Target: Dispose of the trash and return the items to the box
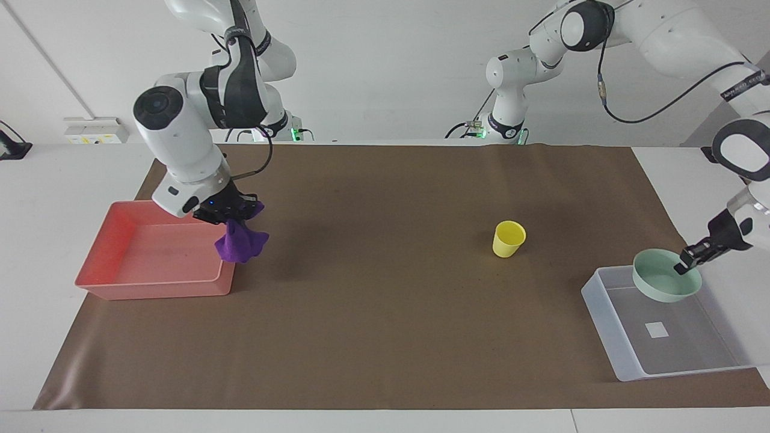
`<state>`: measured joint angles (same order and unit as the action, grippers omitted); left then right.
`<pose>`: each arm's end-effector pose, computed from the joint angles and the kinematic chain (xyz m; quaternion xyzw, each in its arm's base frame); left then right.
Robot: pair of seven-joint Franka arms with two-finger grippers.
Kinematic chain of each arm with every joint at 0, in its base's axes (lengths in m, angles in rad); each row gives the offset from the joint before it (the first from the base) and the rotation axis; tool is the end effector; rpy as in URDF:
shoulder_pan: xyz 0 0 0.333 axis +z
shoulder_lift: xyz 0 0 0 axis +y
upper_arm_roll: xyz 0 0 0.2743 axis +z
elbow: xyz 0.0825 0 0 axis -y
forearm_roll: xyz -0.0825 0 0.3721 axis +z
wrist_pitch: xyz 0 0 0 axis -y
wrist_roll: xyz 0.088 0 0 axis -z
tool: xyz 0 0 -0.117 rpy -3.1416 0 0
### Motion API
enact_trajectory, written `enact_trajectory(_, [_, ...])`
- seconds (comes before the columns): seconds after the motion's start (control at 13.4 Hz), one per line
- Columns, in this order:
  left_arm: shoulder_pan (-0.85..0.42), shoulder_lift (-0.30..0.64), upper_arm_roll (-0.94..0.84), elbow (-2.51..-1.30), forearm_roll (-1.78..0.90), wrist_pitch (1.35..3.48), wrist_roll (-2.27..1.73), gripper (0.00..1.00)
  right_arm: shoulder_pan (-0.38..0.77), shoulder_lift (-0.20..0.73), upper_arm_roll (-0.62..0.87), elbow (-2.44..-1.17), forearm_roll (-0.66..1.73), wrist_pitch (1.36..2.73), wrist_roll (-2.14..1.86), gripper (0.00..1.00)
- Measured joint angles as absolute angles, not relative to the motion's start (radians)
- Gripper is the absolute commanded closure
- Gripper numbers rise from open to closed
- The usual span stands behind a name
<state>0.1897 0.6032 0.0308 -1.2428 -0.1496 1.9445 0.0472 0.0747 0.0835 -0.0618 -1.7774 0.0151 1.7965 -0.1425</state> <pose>0.6898 0.1381 0.3834 0.9911 0.1068 0.0571 0.0551 0.5654 0.0094 0.4497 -0.9966 -0.0757 0.0317 0.0068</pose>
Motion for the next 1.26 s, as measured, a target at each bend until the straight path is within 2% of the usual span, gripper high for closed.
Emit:
enact_trajectory(0.15, [0.190,0.690,0.034,-1.223,-0.152,2.012,0.047,1.00,-0.026,0.083,-0.065,-1.789,0.014,1.794,-0.220,0.99])
enact_trajectory(0.22, [0.188,0.713,0.033,-1.224,-0.161,2.025,0.047,0.90,-0.078,0.084,-0.066,-1.804,0.014,1.804,-0.265,0.98])
enact_trajectory(0.3, [0.185,0.726,0.031,-1.225,-0.173,2.032,0.047,0.01,-0.122,0.084,-0.067,-1.830,0.014,1.830,-0.307,0.97])
enact_trajectory(0.45, [0.172,0.729,0.031,-1.241,-0.179,2.091,0.047,0.00,-0.186,0.084,-0.068,-1.911,0.014,1.919,-0.392,0.97])
enact_trajectory(0.6, [0.137,0.720,0.047,-1.266,-0.178,2.153,0.029,0.00,-0.201,0.087,-0.067,-2.018,0.014,2.043,-0.430,0.94])
enact_trajectory(0.74, [0.118,0.665,0.066,-1.267,-0.178,2.156,0.019,0.00,-0.198,0.092,-0.062,-2.108,0.014,2.145,-0.431,0.77])
enact_trajectory(0.82, [0.109,0.617,0.069,-1.276,-0.178,2.123,0.019,0.00,-0.197,0.097,-0.060,-2.131,0.014,2.167,-0.431,0.74])
enact_trajectory(0.89, [0.095,0.559,0.070,-1.294,-0.178,2.065,0.018,0.00,-0.194,0.101,-0.059,-2.139,0.014,2.172,-0.431,0.62])
enact_trajectory(1.04, [0.049,0.427,0.070,-1.361,-0.179,1.899,-0.006,0.00,-0.190,0.102,-0.059,-2.136,0.014,2.172,-0.431,0.25])
enact_trajectory(1.12, [0.014,0.354,0.070,-1.423,-0.179,1.829,-0.046,0.00,-0.189,0.101,-0.059,-2.131,0.014,2.172,-0.431,0.13])
enact_trajectory(1.26, [-0.096,0.208,0.070,-1.608,-0.175,1.796,-0.110,0.00,-0.189,0.097,-0.056,-2.105,0.015,2.147,-0.431,0.08])
